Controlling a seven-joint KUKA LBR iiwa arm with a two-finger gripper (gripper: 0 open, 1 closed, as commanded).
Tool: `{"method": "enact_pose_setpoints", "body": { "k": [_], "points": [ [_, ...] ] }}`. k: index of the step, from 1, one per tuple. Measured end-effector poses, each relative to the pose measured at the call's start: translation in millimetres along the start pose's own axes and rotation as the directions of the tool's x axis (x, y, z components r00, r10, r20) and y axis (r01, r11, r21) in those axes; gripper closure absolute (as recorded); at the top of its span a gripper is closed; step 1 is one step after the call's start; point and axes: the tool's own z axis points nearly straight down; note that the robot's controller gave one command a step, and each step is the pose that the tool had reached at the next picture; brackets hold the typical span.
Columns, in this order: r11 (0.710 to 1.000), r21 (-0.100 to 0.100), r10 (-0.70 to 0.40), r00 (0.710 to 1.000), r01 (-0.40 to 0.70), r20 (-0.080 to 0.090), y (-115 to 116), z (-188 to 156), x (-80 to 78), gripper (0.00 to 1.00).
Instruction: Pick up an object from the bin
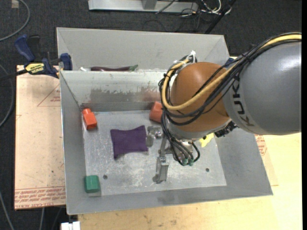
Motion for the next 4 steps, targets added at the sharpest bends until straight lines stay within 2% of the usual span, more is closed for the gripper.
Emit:
{"method": "enact_pose_setpoints", "body": {
  "k": [1,2,3,4],
  "points": [
    [1.000,-0.001,0.003,1.000,-0.003,0.008,-0.5,-4.2,-1.7,0.00],
    [0.998,-0.001,-0.067,0.998,0.067,0.015,12.7,32.7,-35.7,0.00],
    [0.976,0.000,-0.217,0.976,0.217,0.016,0.3,93.1,-70.9,0.00],
    [0.961,-0.009,0.276,0.961,-0.276,0.017,13.2,125.2,-82.3,1.00]
  ]
}}
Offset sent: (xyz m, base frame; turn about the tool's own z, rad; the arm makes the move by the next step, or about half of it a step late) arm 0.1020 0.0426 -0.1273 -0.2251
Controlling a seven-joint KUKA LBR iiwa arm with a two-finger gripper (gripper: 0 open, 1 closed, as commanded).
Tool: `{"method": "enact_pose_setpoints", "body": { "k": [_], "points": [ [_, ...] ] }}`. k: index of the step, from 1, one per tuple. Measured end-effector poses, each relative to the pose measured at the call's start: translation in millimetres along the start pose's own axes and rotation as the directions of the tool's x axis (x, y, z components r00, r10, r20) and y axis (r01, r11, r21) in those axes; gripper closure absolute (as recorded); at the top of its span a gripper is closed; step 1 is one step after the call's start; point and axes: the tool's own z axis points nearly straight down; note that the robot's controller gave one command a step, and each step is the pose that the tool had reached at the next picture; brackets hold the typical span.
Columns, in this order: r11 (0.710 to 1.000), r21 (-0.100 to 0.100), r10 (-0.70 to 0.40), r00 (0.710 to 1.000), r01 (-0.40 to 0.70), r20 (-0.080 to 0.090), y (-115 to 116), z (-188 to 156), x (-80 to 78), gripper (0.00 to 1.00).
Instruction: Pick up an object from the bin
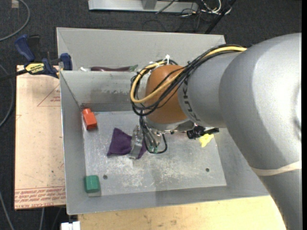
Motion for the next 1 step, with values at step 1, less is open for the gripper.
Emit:
{"method": "enact_pose_setpoints", "body": {
  "k": [1],
  "points": [
    [1.000,0.000,0.001,1.000,-0.001,0.000,-0.1,0.0,0.0,1.00]
  ]
}}
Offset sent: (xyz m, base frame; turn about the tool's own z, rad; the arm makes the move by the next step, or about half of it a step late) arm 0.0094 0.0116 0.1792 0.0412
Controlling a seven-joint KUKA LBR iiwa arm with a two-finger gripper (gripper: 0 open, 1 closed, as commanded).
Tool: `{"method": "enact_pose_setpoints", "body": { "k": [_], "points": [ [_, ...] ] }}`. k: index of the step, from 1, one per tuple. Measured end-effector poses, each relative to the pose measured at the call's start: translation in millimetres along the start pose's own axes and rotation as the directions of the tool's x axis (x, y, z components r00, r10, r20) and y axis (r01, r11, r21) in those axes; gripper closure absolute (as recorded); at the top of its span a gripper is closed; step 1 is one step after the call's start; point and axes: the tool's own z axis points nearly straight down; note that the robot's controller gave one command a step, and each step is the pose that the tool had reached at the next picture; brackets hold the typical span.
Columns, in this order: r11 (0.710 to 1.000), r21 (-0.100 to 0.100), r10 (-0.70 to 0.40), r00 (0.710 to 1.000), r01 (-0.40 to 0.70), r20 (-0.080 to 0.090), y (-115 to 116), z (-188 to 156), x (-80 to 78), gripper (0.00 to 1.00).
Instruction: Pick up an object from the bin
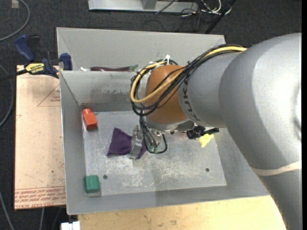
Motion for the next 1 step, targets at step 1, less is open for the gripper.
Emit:
{"method": "enact_pose_setpoints", "body": {
  "k": [1],
  "points": [
    [0.999,-0.006,0.037,0.999,-0.037,0.008,16.4,-183.5,-9.0,1.00]
  ]
}}
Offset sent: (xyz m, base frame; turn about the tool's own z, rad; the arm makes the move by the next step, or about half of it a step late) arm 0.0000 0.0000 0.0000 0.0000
